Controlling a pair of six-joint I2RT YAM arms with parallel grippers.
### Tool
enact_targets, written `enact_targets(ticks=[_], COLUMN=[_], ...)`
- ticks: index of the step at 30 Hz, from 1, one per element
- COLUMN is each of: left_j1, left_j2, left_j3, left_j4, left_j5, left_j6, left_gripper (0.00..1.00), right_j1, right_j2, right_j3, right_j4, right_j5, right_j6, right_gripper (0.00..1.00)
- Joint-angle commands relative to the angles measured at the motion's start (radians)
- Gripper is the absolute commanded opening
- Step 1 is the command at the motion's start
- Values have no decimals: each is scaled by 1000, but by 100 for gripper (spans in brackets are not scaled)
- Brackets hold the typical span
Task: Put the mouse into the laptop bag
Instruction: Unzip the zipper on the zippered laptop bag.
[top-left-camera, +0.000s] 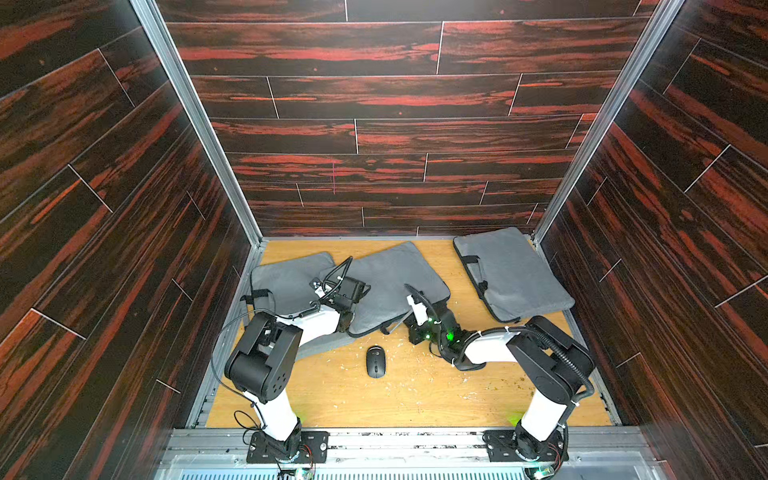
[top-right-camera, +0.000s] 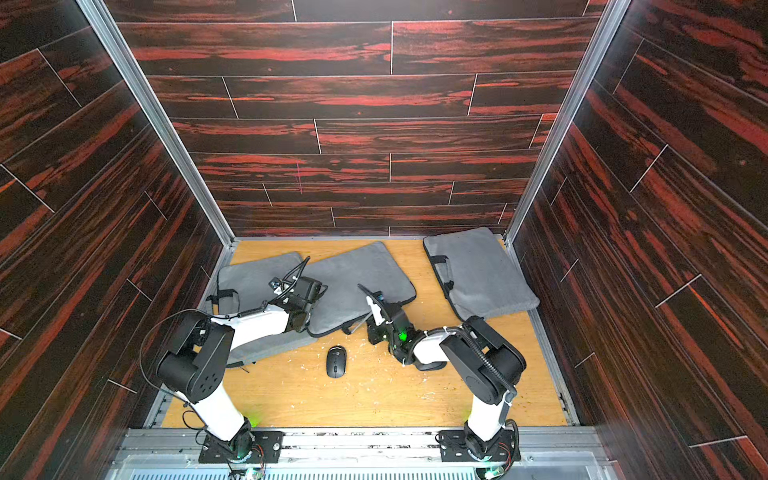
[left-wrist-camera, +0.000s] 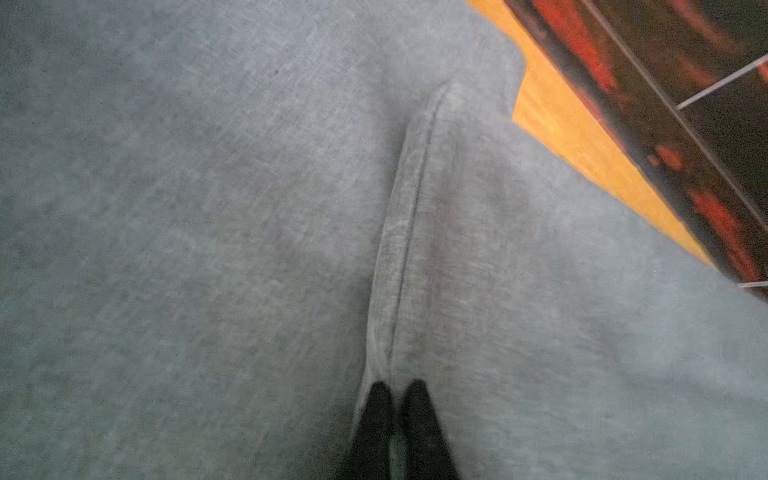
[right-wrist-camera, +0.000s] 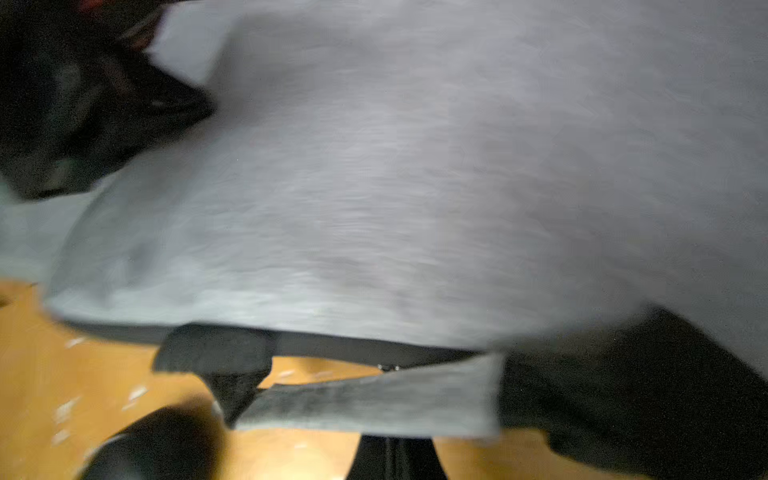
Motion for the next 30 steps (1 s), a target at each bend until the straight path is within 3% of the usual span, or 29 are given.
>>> enact_targets(ticks=[1, 8, 11, 13, 18, 20, 22, 24, 30], left_j1=[2, 2, 0, -13, -123, -158, -188, -211, -210], left_j2=[-19, -45, -74, -122, -250, -256, -239, -225, -217], left_j3=[-4, -21, -43, -78, -179, -179, -155, -128, -73], left_j4=[-11, -29, -41, -53, -42, -33, -38, -49, -142], left_j5=[-10, -29, -52, -107, -300, -306, -301, -315, -387], left_j6=[-35, -68, -94, -126, -202, -200, -192, -182, -162], left_gripper=[0, 0, 0, 0, 0, 21, 55, 76, 88], right_j1=[96, 170, 170, 152, 57, 30, -2, -41, -145], right_j2=[26, 99, 133, 153, 160, 138, 109, 85, 40], right_j3=[63, 162, 198, 232, 244, 240, 232, 224, 164], right_j4=[52, 48, 9, -46, -62, -80, -105, -131, -167], right_j5=[-82, -148, -95, -37, -56, -12, 50, 91, 167], right_j6=[-18, 41, 54, 66, 82, 58, 37, 27, 46], right_gripper=[0, 0, 0, 0, 0, 0, 0, 0, 0])
